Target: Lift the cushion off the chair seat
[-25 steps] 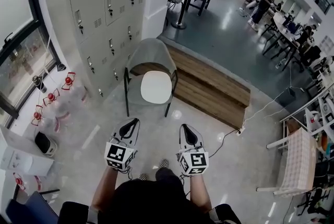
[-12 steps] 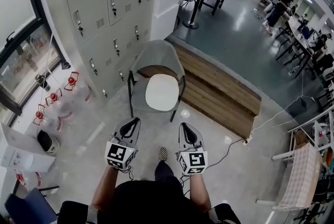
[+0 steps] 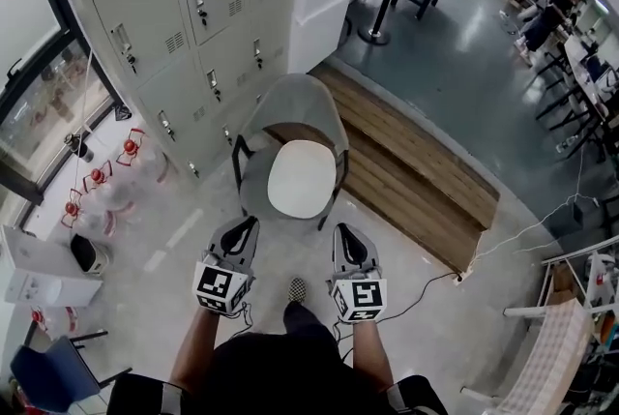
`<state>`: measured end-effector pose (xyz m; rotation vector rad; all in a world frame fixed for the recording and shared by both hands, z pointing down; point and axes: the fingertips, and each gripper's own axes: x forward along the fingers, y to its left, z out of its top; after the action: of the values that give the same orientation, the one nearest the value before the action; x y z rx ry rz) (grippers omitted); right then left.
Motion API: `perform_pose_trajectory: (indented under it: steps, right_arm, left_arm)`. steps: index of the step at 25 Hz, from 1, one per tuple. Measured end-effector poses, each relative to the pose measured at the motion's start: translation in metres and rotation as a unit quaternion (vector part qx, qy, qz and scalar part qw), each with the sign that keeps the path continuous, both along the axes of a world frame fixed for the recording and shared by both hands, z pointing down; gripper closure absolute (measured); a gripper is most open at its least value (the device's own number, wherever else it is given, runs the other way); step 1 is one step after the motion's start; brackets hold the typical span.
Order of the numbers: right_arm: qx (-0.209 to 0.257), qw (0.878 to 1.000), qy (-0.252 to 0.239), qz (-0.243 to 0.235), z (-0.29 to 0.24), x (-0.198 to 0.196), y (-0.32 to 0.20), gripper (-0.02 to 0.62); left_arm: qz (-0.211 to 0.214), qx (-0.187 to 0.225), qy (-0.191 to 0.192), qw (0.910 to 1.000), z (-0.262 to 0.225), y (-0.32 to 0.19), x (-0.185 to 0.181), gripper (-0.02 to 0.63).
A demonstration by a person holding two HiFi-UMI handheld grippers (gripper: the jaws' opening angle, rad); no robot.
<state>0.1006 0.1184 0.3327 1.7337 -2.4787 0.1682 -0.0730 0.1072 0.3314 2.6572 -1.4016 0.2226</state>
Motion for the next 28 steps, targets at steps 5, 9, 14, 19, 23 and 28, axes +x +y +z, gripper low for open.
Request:
perform_pose_trajectory:
  steps: [5,9,14,19,23,28]
  right_arm:
    - [-0.019,1.0,-0.004,-0.008,0.019,0.028,-0.046,0.565]
    - [-0.032,0.999,-0.009,-0.02,0.034,0.042,-0.076,0.565]
    - [-0.047,0.998,-0.014,-0.046,0.054,0.046,-0.103,0.565]
    - [-0.059,0.997,-0.011,-0.058,0.077,0.042,-0.119,0.565]
    - [-0.08,0.995,-0.011,-0.057,0.104,0.044,-0.126,0.565]
    - [-0.102,0.994,-0.012,-0.042,0.146,0.049,-0.141,0.565]
  left_arm:
    - [-0.026,-0.021,-0.004,0.9994,0.018,-0.041,0.018,0.577]
    - [-0.046,-0.043,-0.004,0.998,0.039,-0.065,0.029,0.577]
    - [-0.066,-0.066,-0.001,0.9956,0.063,-0.084,0.04,0.577]
    - [-0.071,-0.097,-0.008,0.9927,0.095,-0.097,0.043,0.577]
    - [-0.067,-0.113,-0.012,0.9912,0.118,-0.109,0.044,0.577]
    - [-0.059,-0.133,-0.014,0.9892,0.16,-0.132,0.042,0.577]
